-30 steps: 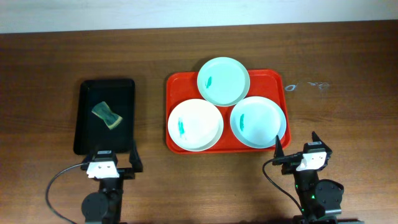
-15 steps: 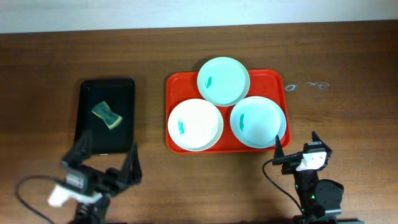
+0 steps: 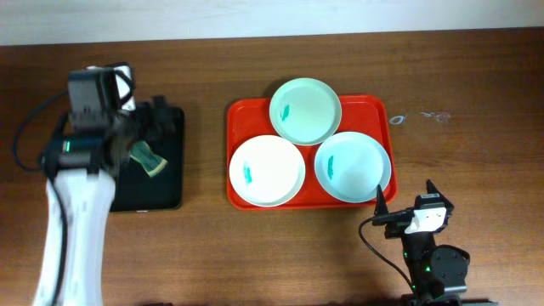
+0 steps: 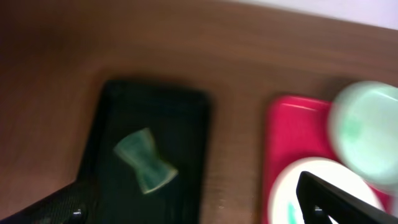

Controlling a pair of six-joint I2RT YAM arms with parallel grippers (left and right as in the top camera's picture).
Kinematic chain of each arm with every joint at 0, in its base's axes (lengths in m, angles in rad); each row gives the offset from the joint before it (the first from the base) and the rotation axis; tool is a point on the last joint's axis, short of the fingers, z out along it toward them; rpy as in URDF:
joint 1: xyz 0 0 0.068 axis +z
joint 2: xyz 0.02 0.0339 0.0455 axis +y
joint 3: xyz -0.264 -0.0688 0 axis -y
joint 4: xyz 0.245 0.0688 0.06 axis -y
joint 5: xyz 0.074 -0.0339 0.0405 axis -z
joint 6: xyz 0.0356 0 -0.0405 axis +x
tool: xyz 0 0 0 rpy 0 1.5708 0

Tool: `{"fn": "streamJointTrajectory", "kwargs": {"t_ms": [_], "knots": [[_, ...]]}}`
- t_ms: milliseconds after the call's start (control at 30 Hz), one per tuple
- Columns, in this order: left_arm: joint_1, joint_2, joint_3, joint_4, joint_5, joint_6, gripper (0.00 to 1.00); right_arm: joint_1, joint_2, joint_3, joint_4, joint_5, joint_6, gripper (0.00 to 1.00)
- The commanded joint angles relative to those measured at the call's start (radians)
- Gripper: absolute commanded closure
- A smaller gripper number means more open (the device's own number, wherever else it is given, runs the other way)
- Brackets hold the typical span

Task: Clean dirty plates on tray and stack at the side
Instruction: 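Reach the left gripper to the sponge on the black tray and grasp it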

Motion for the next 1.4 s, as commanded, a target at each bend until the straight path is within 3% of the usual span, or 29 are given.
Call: {"fn": "streamJointTrajectory", "kwargs": {"t_ms": [0, 233, 400, 500, 567, 633, 1200, 1333, 1367], "knots": [[0.077, 0.154, 0.025, -0.018, -0.132, -0.229, 0.01, -0.006, -0.006, -0.005, -0.007, 0.008, -0.007, 0.01], [0.130, 0.356, 0.025, 0.011, -0.132, -0.385, 0.01, -0.006, -0.006, -0.005, -0.007, 0.008, -0.007, 0.02], [0.129, 0.465, 0.025, 0.055, -0.133, -0.388, 0.01, -0.006, -0.006, -0.005, -0.007, 0.008, -0.007, 0.01], [0.129, 0.539, 0.025, 0.088, -0.132, -0.388, 0.08, -0.006, -0.006, -0.005, -0.007, 0.008, -0.007, 0.01], [0.129, 0.577, 0.025, 0.111, -0.132, -0.388, 0.23, -0.006, -0.006, -0.005, -0.007, 0.008, -0.007, 0.01], [0.129, 0.600, 0.025, 0.132, -0.132, -0.388, 0.30, -0.006, -0.006, -0.005, -0.007, 0.008, -0.007, 0.02], [0.130, 0.654, -0.012, 0.225, -0.140, -0.389, 0.30, -0.006, -0.006, -0.005, -0.007, 0.008, -0.007, 0.01], [0.129, 0.687, -0.012, 0.224, -0.132, -0.389, 0.41, -0.006, -0.006, -0.005, -0.007, 0.008, -0.007, 0.01], [0.129, 0.693, -0.012, 0.222, -0.132, -0.389, 0.49, -0.006, -0.006, -0.005, -0.007, 0.008, -0.007, 0.01]]}}
